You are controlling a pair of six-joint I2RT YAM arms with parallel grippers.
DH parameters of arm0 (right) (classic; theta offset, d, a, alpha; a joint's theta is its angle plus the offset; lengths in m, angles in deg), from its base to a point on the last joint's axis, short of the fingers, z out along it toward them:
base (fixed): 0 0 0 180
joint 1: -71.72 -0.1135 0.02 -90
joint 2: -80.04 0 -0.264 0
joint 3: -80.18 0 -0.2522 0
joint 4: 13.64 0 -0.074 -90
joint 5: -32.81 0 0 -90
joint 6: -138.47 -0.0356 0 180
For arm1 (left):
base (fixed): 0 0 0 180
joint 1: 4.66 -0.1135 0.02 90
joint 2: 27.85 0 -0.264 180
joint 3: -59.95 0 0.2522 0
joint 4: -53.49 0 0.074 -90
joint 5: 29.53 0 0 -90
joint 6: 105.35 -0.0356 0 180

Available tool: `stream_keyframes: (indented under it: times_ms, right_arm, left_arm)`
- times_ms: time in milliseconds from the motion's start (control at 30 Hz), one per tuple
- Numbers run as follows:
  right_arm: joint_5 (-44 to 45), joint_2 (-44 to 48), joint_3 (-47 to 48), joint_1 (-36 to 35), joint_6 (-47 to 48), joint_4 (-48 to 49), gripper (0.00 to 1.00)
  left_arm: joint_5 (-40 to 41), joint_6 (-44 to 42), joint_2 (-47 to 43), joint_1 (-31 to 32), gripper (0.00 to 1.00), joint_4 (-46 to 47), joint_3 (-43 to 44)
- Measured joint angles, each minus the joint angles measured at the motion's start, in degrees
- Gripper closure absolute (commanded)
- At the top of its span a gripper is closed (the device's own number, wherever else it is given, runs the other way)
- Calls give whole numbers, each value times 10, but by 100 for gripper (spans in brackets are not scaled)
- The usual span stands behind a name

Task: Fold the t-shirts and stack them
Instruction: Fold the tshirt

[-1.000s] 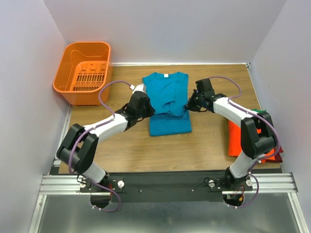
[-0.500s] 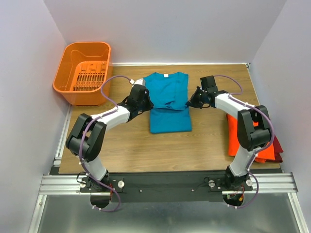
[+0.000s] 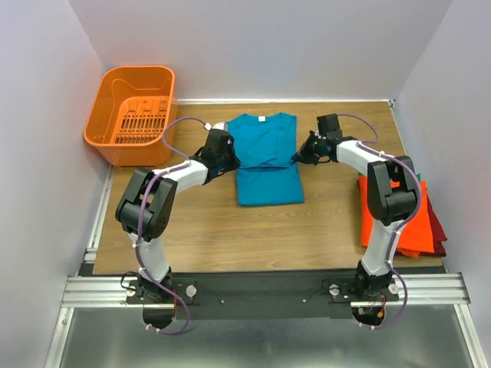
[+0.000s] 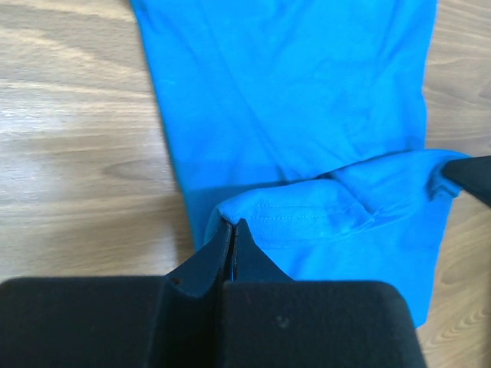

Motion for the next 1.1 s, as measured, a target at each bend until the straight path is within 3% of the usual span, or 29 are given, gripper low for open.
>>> stream_keyframes:
  times_ms: [100,167,233,267,300,367,533,600,667,800,900,1100]
  right_arm:
    - [-7,-14,15,7,2,0,83]
    - [-12,-21,23,9,5,1,71]
    - [-14,-26,29,11,13,1,52]
    - [-16,-26,32,11,18,1,46]
    - [-17,-26,34,11,22,1,37]
    - [-18,-26,39,11,28,2,33]
    - [-18,-23,42,11,47,2,34]
    - [-16,-14,35,11,55,3,40]
    - [-11,7,19,10,60,3,42]
    - [11,56,-21,2,73,4,62]
    - [23,80,-43,-20,83,9,71]
    - [42,79,-61,-81,97,16,73]
  left_arm:
    - [-6,0,13,-5,100,-1,7]
    - [-8,0,19,-8,84,0,14]
    - [-10,-1,20,-10,74,0,18]
    - [-10,-2,20,-11,63,1,20]
    - [-11,-3,20,-12,60,2,22]
    - [-14,-5,20,-16,56,5,25]
    - [-17,-14,8,-23,54,3,29]
    - [-16,-14,-7,-24,58,-1,28]
    - [-16,-14,-30,-24,67,-2,24]
    - [-14,-14,-75,-16,99,0,2]
    - [-11,-10,-87,0,100,1,-9]
    - [-11,-9,-65,55,100,2,-17]
